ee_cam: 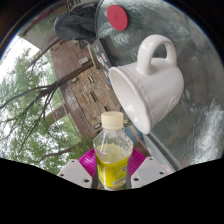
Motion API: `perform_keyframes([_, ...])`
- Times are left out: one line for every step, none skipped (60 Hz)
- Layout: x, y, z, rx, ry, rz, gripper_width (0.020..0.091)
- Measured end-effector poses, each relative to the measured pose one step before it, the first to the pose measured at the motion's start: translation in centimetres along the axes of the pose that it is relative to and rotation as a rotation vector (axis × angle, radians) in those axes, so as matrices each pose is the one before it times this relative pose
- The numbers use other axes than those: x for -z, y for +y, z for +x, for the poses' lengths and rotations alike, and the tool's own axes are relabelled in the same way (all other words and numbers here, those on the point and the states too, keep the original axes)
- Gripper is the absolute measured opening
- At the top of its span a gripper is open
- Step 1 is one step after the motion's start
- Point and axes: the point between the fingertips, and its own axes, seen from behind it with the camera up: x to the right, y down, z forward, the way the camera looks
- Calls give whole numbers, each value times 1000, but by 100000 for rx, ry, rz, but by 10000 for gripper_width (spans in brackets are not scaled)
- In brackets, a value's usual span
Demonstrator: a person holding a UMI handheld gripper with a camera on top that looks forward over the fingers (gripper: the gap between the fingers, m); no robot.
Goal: Pour water
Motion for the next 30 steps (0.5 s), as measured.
perform_keyframes([-244,44,-426,-3147,-1751,-457,387])
perform_keyframes([227,65,-596,-3238,-1939,-622,385])
perform_keyframes([233,20,-604,-3356,-2025,-534,385])
perform_keyframes([-201,28,-425,-3499,-1831,-318,386])
perform_keyframes([203,49,-537,-3915,-1618,-216,385])
perform_keyframes([174,-34,-508,-4018,-1413,49,385])
perform_keyframes([-292,-145,-288,-3708,-1168,187,385])
perform_keyframes([108,-53,-385,-3421,-907,90,383])
perform_keyframes([62,-37,-275,-2794,-555,110,384])
perform_keyframes([-196,-47,-88,-1621,-430,216,385])
perform_keyframes([26,-1,-90,-934,-72,214,384])
perform_keyframes([22,-41,-13,-360,303,218,384])
perform_keyframes([-108,-93,58,-13,534,247,385])
perform_keyframes([-75,81,81,332,801,-338,385])
perform_keyframes([-206,111,203,439,928,-681,383])
perform_keyframes([161,102,85,109,725,-636,384])
perform_keyframes([87,197,177,323,1115,-1203,385])
perform_keyframes([91,247,144,405,1257,-1319,385])
perform_keyframes([-299,203,178,752,1133,-1108,386])
perform_keyframes([176,295,-14,1311,1074,-1265,386])
perform_keyframes([211,282,-115,2131,847,-1259,385])
perform_keyframes([-304,183,-78,3096,627,-1124,385])
perform_keyframes([293,466,-384,3991,484,-1698,385])
perform_keyframes([273,484,-483,4509,436,-1759,385])
perform_keyframes([-231,273,-331,4999,564,-1751,385])
perform_keyframes([369,592,-675,5213,617,-2142,386])
perform_keyframes([-44,283,-600,5514,413,-2059,385])
perform_keyframes([425,566,-1020,6294,49,-2547,386])
perform_keyframes([460,450,-1156,7058,0,-2379,385])
perform_keyframes([2423,936,-1236,8816,-1947,-3728,387])
